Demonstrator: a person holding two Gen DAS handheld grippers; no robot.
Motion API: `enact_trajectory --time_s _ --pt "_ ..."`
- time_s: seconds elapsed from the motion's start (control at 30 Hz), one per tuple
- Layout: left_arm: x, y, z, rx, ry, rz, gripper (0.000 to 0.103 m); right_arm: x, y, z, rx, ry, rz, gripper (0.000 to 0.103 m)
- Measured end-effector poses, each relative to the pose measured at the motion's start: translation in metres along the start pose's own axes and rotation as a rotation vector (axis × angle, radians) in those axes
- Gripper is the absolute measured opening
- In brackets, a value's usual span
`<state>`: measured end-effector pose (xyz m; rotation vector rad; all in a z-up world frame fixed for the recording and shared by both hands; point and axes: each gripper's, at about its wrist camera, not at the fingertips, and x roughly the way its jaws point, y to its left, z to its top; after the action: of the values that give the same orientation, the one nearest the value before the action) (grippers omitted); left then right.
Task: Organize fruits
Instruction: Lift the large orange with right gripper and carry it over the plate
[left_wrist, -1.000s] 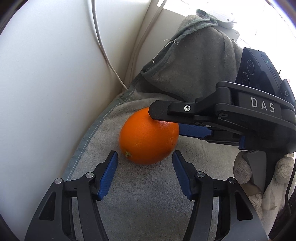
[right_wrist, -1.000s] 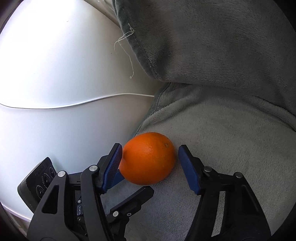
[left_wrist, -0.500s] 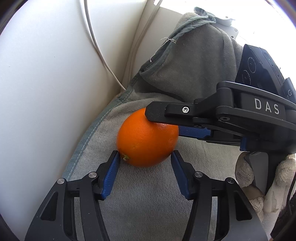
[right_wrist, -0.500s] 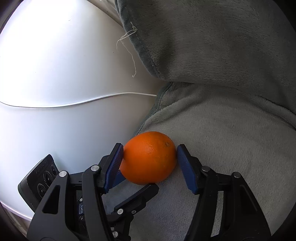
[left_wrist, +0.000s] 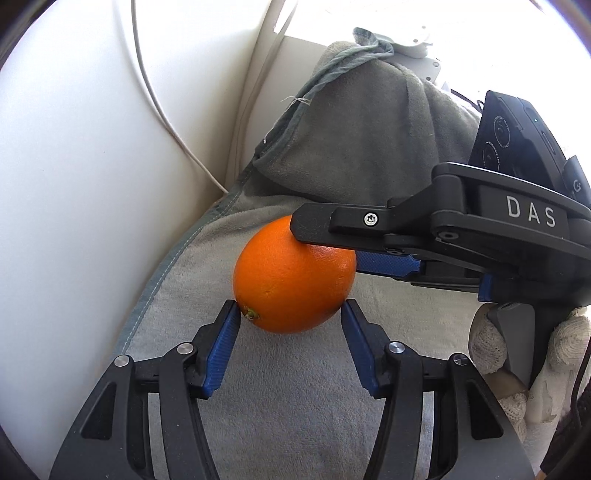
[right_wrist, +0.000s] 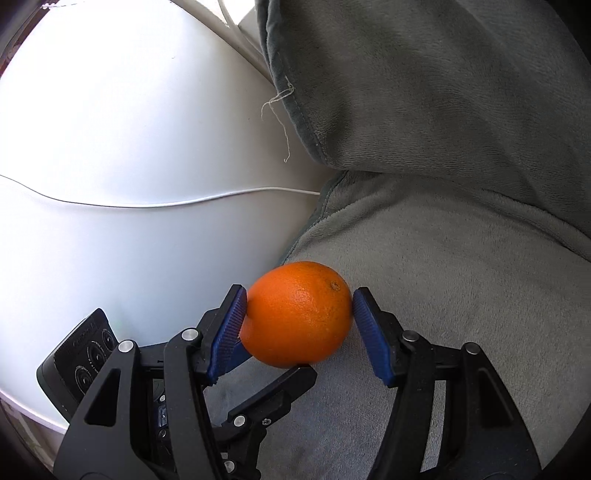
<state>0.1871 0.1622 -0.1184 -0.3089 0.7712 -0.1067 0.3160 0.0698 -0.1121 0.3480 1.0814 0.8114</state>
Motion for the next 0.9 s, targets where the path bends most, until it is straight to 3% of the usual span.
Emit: enact_trajectory --time_s 0.5,0.9 --pt "-0.027 -0.063 -0.009 0.080 -0.045 -0.047 0.056 -0.069 0.001 -0.022 -0.007 -0.091 -0.028 0.063" --pt "-0.018 -0.153 -0.027 0.182 -0.022 -0.171 0.056 -0.158 -0.036 -0.059 0.039 -0.195 -0.122 0.063"
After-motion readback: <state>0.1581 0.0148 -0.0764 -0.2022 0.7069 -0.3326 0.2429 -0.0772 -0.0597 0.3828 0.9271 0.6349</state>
